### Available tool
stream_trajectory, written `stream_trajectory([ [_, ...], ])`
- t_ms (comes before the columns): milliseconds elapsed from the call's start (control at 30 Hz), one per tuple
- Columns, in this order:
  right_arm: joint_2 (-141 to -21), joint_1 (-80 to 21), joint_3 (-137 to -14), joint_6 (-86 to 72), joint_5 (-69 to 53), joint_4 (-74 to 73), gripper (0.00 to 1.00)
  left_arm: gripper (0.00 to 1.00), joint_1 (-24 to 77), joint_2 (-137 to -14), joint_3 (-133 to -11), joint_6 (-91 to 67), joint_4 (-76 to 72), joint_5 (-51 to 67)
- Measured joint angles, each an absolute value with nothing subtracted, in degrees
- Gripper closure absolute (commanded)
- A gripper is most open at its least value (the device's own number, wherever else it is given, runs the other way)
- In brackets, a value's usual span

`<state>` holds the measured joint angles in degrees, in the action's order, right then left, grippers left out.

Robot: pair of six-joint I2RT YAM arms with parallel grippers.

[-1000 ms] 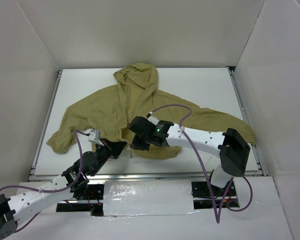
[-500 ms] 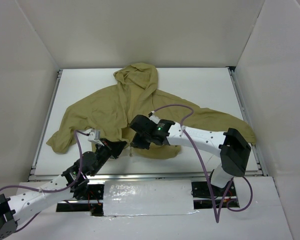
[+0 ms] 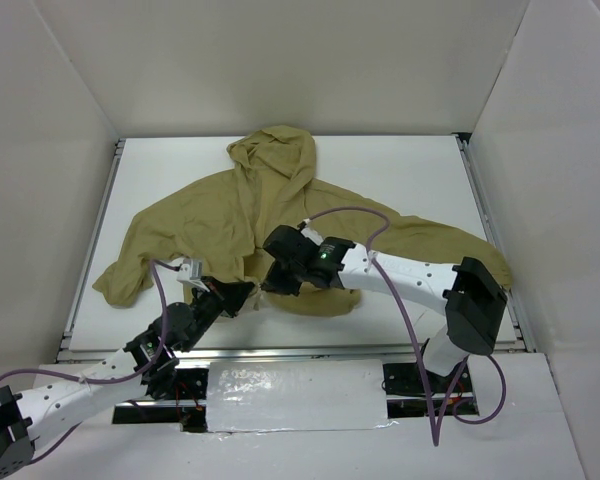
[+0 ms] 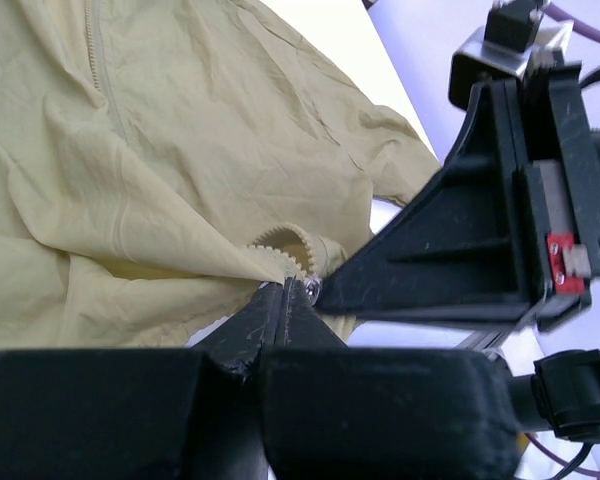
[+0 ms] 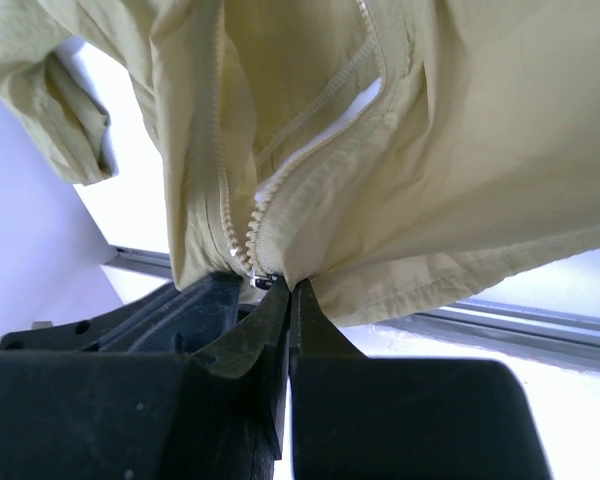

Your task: Zip up the jacket

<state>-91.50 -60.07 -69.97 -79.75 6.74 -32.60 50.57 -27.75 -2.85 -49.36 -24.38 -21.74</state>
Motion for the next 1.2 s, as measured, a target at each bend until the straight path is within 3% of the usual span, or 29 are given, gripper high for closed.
stream_trajectory([
  [667, -87.05, -56.25, -62.59, -72.03, 0.86, -24.69, 1.0, 1.0, 50.57, -32.75, -2.87, -46.59, -25.19, -17.61],
  [1200, -85.71, -53.74, -54.98, -62.02, -11.07, -15.16, 1.0, 1.0, 50.57, -32.25, -2.85, -42.76, -29.41, -10.02],
])
